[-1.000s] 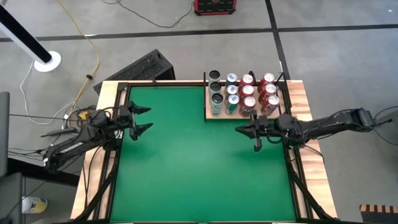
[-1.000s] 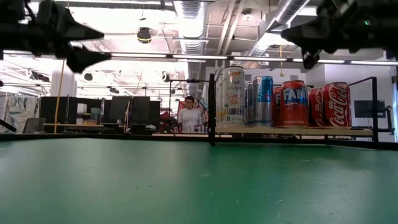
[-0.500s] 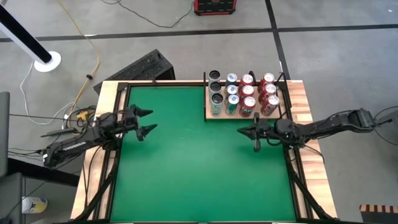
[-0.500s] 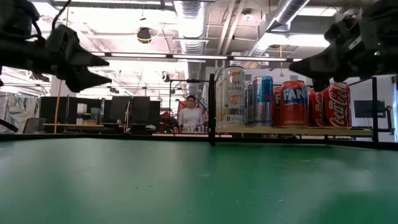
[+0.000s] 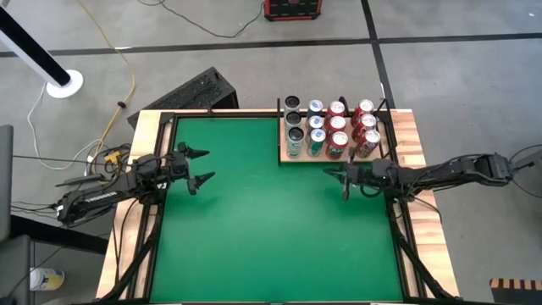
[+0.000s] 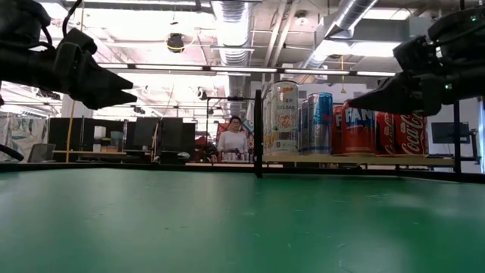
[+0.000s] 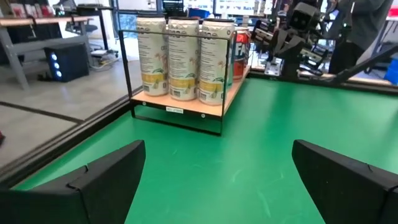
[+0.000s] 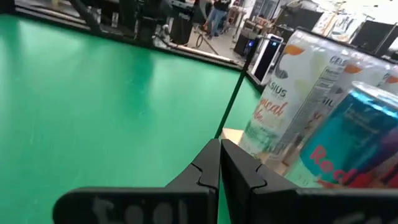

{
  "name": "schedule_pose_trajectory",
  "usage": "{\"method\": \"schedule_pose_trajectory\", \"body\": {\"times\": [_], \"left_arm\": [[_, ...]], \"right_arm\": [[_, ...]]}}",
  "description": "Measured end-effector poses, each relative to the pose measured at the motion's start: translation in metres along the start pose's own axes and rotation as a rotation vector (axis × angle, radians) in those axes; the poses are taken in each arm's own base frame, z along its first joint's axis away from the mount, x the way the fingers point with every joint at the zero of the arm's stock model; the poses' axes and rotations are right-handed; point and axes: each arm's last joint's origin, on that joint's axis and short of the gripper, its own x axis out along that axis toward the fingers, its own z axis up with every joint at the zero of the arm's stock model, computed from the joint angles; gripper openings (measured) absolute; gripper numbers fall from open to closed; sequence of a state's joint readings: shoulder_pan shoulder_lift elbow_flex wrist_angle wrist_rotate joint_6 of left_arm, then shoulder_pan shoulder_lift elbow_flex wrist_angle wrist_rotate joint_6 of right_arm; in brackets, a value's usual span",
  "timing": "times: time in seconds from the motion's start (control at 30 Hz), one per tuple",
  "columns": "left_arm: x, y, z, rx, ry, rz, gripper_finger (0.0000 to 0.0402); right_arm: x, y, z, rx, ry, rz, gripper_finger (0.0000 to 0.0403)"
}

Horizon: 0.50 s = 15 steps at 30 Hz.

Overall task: Sort soda cans
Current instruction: Return to Home Position

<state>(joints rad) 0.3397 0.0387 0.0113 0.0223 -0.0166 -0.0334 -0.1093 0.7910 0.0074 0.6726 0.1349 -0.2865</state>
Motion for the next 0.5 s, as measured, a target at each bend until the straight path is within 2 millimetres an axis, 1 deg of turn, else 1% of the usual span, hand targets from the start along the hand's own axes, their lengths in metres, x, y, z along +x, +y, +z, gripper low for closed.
{"method": "schedule_pose_trajectory", "body": {"times": [0.17,0.5], "left_arm": [[0.0,0.0,0.0,0.058,0.001,0.0,0.0392],[0.0,0.0,0.0,0.031,0.001,-0.001,0.0392]], "right_arm": [[0.0,0.001,-0.005,-0.008,0.051,0.016,0.0038],[-0.002,0.005,-0.019,-0.03,0.192,0.058,0.0038]]}}
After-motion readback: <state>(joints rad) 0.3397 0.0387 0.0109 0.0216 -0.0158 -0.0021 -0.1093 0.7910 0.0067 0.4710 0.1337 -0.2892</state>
